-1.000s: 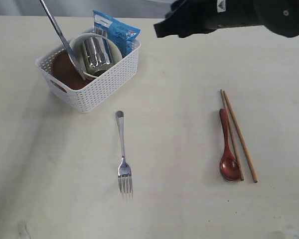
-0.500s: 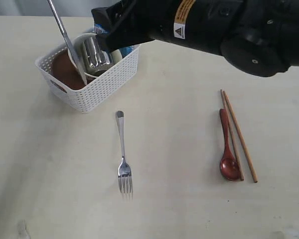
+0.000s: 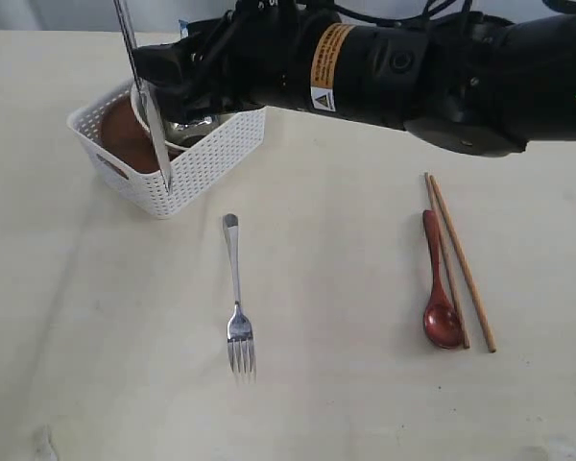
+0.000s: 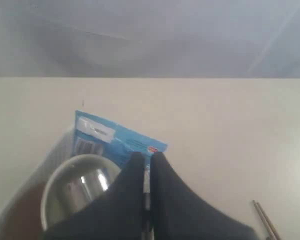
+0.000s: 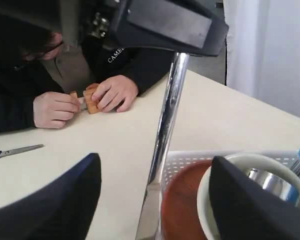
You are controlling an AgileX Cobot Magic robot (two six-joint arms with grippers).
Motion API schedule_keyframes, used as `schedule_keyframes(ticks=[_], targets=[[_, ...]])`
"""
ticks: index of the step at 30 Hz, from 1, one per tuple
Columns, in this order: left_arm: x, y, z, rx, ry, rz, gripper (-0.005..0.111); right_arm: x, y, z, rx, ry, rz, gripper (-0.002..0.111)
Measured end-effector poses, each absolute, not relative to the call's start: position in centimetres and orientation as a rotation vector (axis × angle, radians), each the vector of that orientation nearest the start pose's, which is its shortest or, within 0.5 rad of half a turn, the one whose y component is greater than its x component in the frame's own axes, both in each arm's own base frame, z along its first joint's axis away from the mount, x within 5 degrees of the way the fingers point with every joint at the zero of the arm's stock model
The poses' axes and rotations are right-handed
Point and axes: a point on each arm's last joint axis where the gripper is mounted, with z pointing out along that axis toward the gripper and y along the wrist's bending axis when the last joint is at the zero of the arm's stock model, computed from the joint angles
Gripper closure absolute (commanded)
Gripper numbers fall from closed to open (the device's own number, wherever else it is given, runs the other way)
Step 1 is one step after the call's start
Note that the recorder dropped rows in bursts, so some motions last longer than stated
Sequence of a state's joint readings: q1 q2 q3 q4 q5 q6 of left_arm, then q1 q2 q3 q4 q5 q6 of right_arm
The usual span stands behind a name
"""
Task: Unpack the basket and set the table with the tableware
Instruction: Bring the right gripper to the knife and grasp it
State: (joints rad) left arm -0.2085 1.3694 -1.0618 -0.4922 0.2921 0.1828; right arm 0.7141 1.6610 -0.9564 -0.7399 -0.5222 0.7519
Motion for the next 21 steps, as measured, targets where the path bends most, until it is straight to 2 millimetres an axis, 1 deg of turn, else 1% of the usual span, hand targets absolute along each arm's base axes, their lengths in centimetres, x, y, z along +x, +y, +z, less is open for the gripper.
schedule_keyframes(ticks=[5, 12, 16, 21], targets=[[29.1, -8.2, 33.9, 0.037, 2.089, -0.484, 0.107, 25.3, 26.5, 26.0, -0.812, 1.621, 0.946, 0.048], [28.4, -8.7, 34.1, 0.069, 2.115, -0.548, 0.107, 25.2, 26.5, 26.0, -0.811, 1.62, 0.953, 0.048], [28.1, -9.3, 34.1, 0.133, 2.119, -0.615, 0.107, 25.4, 26.4, 25.9, -0.782, 1.646, 0.942, 0.042], [27.7, -10.0, 34.3, 0.228, 2.1, -0.696, 0.107, 25.6, 26.3, 25.8, -0.737, 1.675, 0.937, 0.047]])
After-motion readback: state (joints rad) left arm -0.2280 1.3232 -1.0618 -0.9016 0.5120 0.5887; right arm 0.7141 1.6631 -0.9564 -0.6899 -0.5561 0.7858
